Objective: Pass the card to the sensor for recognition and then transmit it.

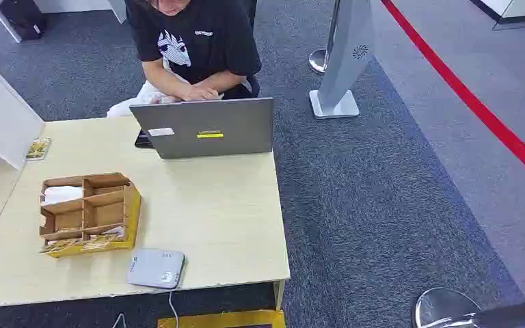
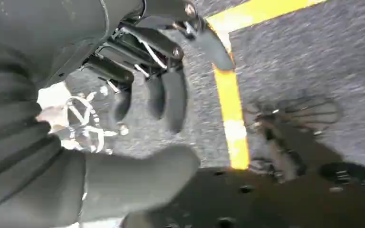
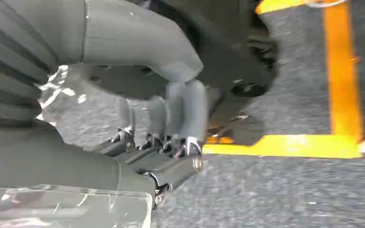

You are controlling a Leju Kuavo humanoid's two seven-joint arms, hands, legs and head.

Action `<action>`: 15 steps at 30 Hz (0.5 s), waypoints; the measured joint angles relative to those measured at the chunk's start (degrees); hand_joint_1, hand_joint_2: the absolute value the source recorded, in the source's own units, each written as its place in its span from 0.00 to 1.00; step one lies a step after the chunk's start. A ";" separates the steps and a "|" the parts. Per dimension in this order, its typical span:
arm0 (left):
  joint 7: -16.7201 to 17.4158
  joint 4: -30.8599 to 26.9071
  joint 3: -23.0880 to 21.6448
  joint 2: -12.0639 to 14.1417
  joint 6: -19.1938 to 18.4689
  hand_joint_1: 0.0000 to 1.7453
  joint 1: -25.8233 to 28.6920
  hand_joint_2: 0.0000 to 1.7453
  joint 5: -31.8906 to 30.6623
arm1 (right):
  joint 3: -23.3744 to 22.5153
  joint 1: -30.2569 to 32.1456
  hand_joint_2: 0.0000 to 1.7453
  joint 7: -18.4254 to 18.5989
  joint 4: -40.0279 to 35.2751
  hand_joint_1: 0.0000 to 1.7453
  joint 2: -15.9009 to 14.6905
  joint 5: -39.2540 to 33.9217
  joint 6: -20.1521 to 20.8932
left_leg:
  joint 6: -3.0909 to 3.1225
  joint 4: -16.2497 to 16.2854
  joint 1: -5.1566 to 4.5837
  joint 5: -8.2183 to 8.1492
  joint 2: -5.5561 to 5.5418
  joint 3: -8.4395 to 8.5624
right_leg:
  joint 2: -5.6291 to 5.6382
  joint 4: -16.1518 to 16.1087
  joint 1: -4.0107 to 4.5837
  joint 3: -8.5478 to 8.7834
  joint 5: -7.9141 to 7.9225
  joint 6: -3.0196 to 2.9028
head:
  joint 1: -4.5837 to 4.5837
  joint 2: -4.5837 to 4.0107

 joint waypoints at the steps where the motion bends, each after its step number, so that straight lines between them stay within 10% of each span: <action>1: -0.67 0.00 1.06 0.00 -0.15 0.00 -0.27 1.00 -0.83 | 0.46 -0.39 1.00 -0.65 0.20 0.00 0.00 -0.70 -0.26 | 0.00 0.00 0.00 0.00 0.00 0.01 | 0.00 0.00 0.00 0.01 0.00 0.00 | -0.02 0.00; 11: -7.74 0.07 14.72 -0.76 -1.55 0.00 -3.26 1.00 -8.42 | 3.96 -4.21 1.00 -7.48 2.93 0.00 0.00 -8.26 -1.29 | 0.01 0.00 0.00 0.01 0.00 0.00 | 0.00 0.00 0.00 0.00 0.01 -0.01 | 0.00 0.00; 12: -8.62 0.07 16.26 -0.92 -1.97 0.00 -3.54 1.00 -8.88 | 4.18 -4.57 0.00 -8.33 3.19 0.00 0.00 -9.10 -1.25 | 0.01 0.00 0.00 0.01 -0.01 0.00 | 0.00 0.00 0.00 0.00 0.01 -0.01 | -0.02 0.00; 15: -11.44 0.07 20.44 -1.38 -3.48 0.00 -4.19 1.00 -10.06 | 4.31 -5.34 0.00 -10.49 3.87 0.00 0.00 -11.77 -0.70 | 0.01 0.01 -0.01 0.01 0.00 0.00 | 0.00 0.00 0.00 0.00 0.01 -0.01 | -0.02 0.00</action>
